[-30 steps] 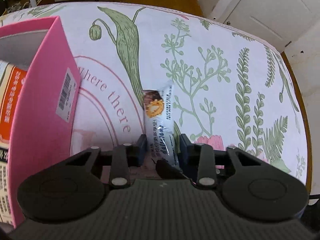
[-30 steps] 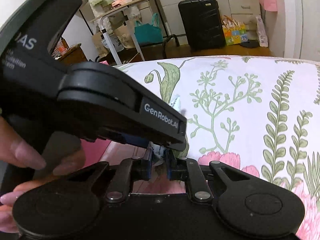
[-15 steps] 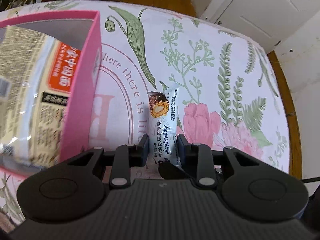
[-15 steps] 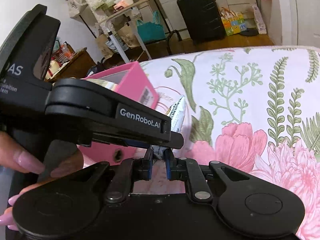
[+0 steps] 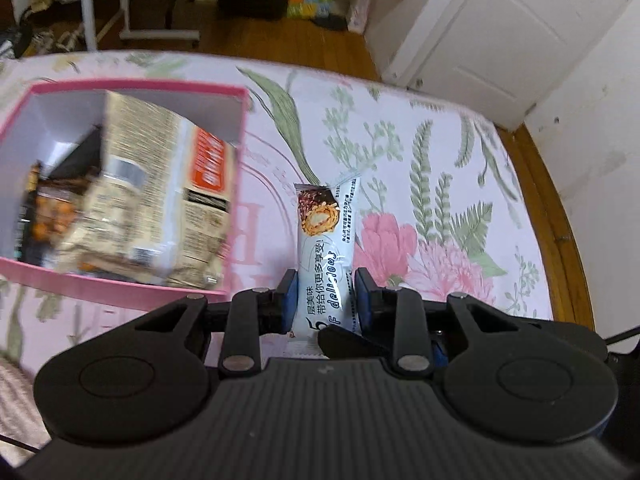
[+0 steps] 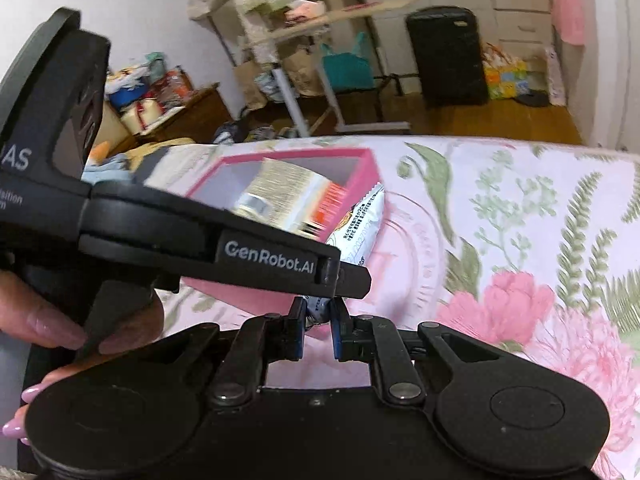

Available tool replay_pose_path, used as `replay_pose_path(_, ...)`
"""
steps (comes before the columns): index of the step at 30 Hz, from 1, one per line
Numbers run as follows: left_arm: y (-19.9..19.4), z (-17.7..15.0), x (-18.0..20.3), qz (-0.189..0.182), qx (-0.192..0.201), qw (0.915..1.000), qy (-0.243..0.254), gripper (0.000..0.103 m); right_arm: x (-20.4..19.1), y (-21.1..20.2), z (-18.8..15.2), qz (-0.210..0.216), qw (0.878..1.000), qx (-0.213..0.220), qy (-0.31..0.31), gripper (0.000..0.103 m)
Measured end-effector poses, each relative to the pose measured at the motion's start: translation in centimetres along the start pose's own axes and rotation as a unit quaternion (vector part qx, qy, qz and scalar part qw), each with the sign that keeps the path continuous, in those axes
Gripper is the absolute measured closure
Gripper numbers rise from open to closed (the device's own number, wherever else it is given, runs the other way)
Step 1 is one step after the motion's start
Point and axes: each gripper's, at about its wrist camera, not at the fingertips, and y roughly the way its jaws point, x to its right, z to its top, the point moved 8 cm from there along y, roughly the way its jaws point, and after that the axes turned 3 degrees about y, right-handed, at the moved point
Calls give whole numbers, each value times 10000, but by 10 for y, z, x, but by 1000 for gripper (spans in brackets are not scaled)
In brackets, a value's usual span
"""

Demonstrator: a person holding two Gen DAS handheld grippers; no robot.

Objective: Organize snacks
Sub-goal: 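Carry the white snack bar into the pink box and release it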

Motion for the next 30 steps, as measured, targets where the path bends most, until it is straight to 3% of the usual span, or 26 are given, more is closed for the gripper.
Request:
replay_pose_path(7, -48, 13, -61, 161, 547, 9965, -611, 74, -51, 21, 24, 503, 9969, 134, -594, 87)
replay_pose_path(12, -62, 18, -110, 509, 793, 9901, -1041, 74, -86, 48, 39, 821, 9913, 131, -1020, 87)
replay_pose_path(22, -43, 27, -183, 1345, 864, 9754, -1521, 74, -116, 120, 51, 1204, 9832, -254, -1349, 87)
replay_pose_path(27, -24, 30, -198, 1572, 816, 9707, -1624, 54, -108, 145, 48, 990, 9822, -246, -1580, 86)
replay_pose_path(29, -24, 30, -200, 1735, 862, 9687, -1552, 53, -99, 142, 46, 734, 9852, -141, -1540, 81)
replay_pose_path(30, -24, 30, -200, 1751, 880, 9689, -1513, 52, -96, 135, 44, 802, 9855, -106, -1491, 80)
